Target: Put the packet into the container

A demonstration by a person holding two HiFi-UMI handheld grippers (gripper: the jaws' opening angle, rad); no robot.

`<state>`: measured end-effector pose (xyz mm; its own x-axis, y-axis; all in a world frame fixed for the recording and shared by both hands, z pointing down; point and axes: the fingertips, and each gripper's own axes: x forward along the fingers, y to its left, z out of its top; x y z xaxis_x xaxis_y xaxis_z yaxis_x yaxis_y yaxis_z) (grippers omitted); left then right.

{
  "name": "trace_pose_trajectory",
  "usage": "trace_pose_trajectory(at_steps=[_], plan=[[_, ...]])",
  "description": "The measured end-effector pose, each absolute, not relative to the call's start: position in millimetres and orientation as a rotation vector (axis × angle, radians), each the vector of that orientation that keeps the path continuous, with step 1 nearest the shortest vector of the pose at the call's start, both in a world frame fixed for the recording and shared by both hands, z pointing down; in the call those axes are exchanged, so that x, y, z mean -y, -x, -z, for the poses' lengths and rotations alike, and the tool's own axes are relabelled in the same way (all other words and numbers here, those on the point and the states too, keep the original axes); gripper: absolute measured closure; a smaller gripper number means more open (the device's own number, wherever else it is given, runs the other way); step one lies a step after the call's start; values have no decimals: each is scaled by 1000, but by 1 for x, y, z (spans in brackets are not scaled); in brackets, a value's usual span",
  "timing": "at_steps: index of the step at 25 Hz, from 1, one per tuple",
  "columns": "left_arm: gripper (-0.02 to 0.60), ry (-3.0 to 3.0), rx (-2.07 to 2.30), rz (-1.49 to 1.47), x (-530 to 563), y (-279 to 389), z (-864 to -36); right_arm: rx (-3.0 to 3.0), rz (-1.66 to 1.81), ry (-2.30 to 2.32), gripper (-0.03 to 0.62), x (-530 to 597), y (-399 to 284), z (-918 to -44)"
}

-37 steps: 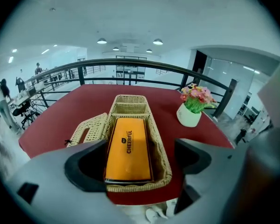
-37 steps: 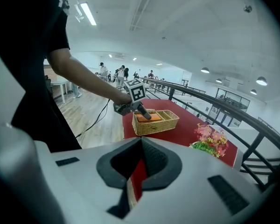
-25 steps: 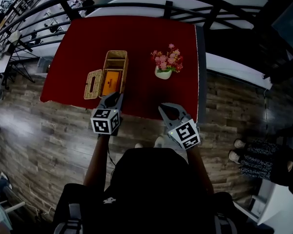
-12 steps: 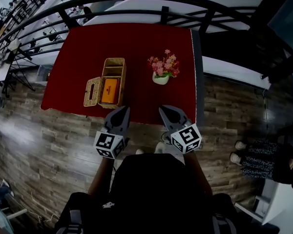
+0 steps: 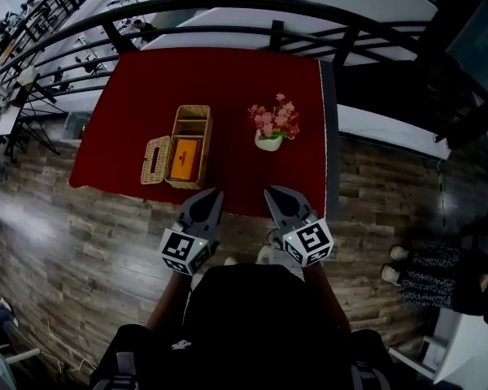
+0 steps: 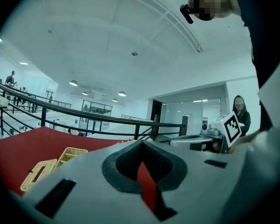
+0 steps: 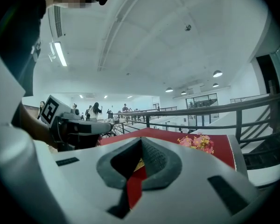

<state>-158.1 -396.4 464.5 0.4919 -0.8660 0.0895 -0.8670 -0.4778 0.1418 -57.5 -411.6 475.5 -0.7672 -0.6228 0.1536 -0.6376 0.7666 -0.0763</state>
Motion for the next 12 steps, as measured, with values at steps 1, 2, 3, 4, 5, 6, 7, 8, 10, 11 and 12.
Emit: trace_pose_trajectory(at_steps=[1, 2, 3, 4, 5, 6, 7, 8, 10, 11, 12], plan=[[572, -2566, 1503, 7, 397, 158, -463, 2841, -187, -1016, 572, 412, 58, -475], [572, -2570, 1502, 14, 397, 158, -462, 2842, -186, -1014, 572, 413, 58, -476], [572, -2573, 1502, 13, 397, 157, -461, 2843, -184, -1012, 572, 413, 58, -475], [572, -2575, 1501, 10, 397, 156, -461, 2844, -182, -1009, 572, 412, 58, -475], [572, -2574, 1501, 8, 396, 155, -461, 2845, -179, -1006, 572, 412, 58, -474], [572, -2571, 1502, 6, 395, 155, -461, 2846, -177, -1003, 572, 412, 59, -473], [572, -2569, 1501, 5, 395, 154, -462, 2847, -175, -1000, 572, 412, 60, -473], [572, -2569, 1499, 2, 395, 153, -463, 2847, -173, -998, 572, 412, 60, -473], [572, -2573, 1492, -7, 396, 152, -464, 2847, -171, -995, 572, 412, 60, -474], [572, -2574, 1488, -12, 397, 151, -464, 2847, -171, -994, 572, 413, 60, -473], [572, -2571, 1482, -17, 397, 150, -464, 2848, -171, -993, 572, 413, 60, -473]])
